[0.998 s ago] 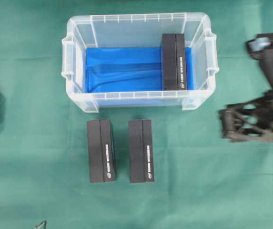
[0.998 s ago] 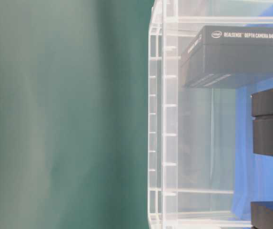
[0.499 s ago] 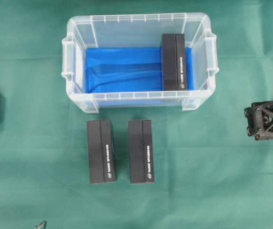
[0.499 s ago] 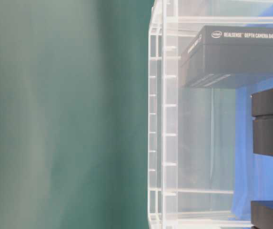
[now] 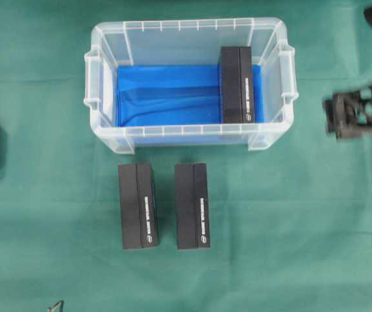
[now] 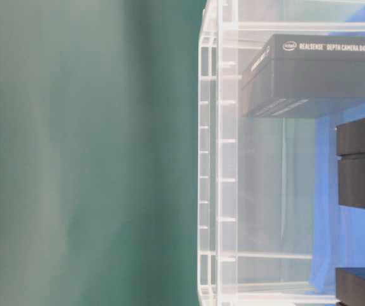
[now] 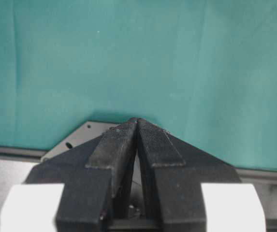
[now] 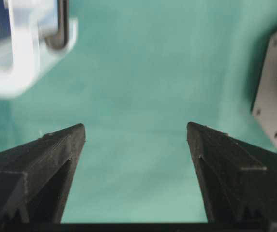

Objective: Take the box out of the case with the right arm.
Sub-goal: 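Withdraw the open right gripper up and to the right, then move the open right gripper over the right black box in the case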

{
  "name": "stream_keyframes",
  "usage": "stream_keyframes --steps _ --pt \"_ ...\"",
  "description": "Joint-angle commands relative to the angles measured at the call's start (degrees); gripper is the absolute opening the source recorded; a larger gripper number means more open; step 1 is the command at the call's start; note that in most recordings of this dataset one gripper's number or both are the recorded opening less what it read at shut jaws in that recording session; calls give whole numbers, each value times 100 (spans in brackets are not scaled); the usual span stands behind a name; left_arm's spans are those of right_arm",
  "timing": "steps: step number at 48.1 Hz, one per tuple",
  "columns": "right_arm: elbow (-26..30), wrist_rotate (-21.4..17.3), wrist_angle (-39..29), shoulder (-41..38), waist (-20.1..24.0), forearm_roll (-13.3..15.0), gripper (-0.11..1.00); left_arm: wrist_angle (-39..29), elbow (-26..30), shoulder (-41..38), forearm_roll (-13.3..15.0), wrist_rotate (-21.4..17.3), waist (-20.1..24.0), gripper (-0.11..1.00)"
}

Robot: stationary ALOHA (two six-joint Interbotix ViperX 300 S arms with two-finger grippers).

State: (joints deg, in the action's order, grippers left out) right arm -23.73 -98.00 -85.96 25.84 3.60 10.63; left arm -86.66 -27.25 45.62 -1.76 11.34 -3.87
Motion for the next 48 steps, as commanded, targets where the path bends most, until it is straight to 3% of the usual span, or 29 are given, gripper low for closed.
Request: stream_keyframes --steps 1,10,19,48 --pt "9 308 114 79 -360 9 84 26 123 -26 -9 0 0 0" --pt "-79 1028 202 88 -1143 -26 84 26 114 -26 -9 0 0 0" --pt "-193 1441 448 88 -1617 -44 84 26 123 -26 -9 0 0 0" --pt "-220 1485 501 88 -1688 -132 84 26 123 -26 -9 0 9 0"
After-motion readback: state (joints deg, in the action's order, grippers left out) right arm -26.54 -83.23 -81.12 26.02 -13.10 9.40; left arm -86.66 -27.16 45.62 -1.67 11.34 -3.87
